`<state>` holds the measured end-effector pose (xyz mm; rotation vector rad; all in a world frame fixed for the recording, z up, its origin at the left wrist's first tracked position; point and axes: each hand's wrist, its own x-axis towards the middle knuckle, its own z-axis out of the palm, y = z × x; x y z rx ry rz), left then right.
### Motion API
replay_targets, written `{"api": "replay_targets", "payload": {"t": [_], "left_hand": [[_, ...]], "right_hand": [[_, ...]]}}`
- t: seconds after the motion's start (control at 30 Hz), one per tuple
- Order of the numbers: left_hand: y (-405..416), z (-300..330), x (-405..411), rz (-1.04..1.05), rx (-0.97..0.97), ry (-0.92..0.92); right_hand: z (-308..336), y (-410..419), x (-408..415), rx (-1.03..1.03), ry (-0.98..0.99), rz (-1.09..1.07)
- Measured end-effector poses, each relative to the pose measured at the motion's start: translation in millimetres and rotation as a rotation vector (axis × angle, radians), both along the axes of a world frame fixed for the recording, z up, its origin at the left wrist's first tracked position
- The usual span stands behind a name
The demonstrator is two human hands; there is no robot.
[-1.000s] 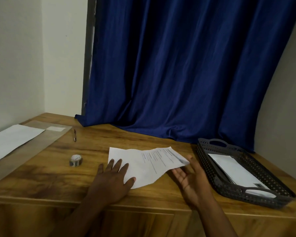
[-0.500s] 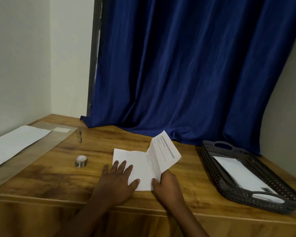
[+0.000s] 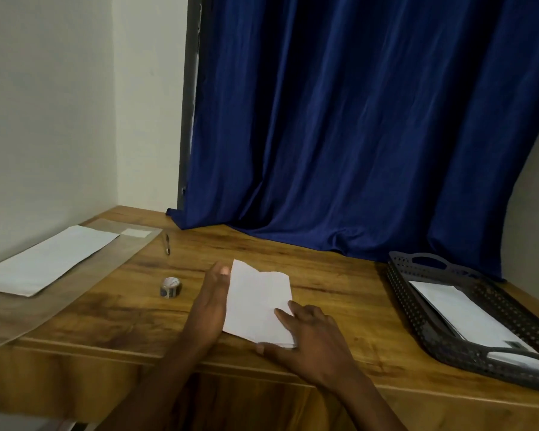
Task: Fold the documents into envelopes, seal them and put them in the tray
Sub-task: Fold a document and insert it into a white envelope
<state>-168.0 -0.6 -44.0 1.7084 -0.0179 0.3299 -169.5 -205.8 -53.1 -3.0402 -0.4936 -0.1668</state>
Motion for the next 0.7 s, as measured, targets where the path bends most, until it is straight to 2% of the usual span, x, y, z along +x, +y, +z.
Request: {"api": "replay_targets", "payload": {"t": [0.07, 0.13, 0.27, 0.37, 0.43, 0.57, 0.7], "left_hand": [[2, -14, 4, -0.010, 0.182, -0.067], [2, -29, 12, -0.015, 0.491, -0.140], [-3, -35, 11, 0.058, 0.973, -0.261], [-2, -35, 9, 0.144, 1.095, -0.321], [-2, -34, 8, 0.129, 1.133, -0.222], [-6, -30, 8, 0.036, 1.147, -0.027], [-8, -28, 6, -0.078, 1.230, 0.055]], "right_hand": [[0, 1, -3, 0.005, 0.015, -0.008], [-2, 2, -6, 0.017, 0.011, -0.031], [-8, 5, -15, -0.062, -0.106, -0.116], [-7, 8, -24, -0.115, -0.154, -0.152], [1, 8, -30, -0.073, -0.148, -0.122], [12, 0, -34, 0.216, -0.086, 0.045], [5, -8, -26, 0.155, 0.018, 0.070]]}}
